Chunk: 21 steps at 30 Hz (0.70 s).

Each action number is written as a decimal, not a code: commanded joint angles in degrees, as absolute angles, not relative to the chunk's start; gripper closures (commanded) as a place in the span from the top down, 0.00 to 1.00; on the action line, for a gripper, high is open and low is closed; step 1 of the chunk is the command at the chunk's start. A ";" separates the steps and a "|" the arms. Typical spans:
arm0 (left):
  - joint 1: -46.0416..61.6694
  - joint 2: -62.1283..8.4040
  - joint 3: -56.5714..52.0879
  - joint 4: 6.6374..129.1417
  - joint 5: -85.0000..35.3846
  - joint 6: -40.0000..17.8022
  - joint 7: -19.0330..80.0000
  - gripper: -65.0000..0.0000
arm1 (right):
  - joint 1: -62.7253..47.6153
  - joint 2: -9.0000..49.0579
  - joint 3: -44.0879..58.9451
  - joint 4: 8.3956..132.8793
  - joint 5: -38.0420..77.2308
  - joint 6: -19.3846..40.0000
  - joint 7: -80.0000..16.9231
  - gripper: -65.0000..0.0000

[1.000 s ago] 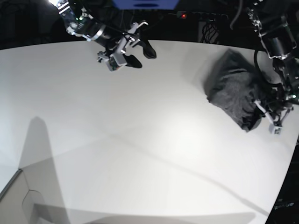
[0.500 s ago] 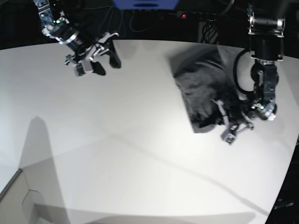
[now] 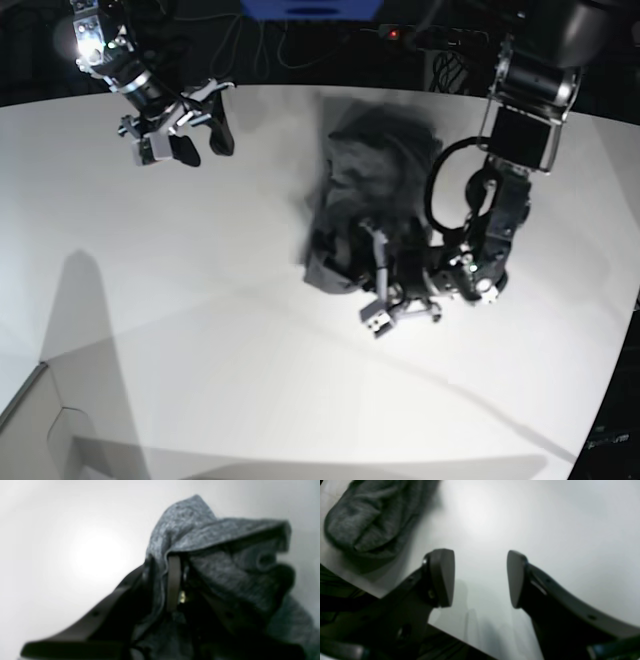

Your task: Layout the t-shirt on the table in an organized manner, then fold the t-shirt properly

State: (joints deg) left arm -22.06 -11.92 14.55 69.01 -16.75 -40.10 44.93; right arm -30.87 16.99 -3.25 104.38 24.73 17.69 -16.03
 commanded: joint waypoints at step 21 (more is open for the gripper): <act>-24.48 -7.60 13.76 70.20 -4.79 -40.00 44.09 0.10 | -30.99 17.36 -2.86 105.54 25.54 18.24 -14.73 0.52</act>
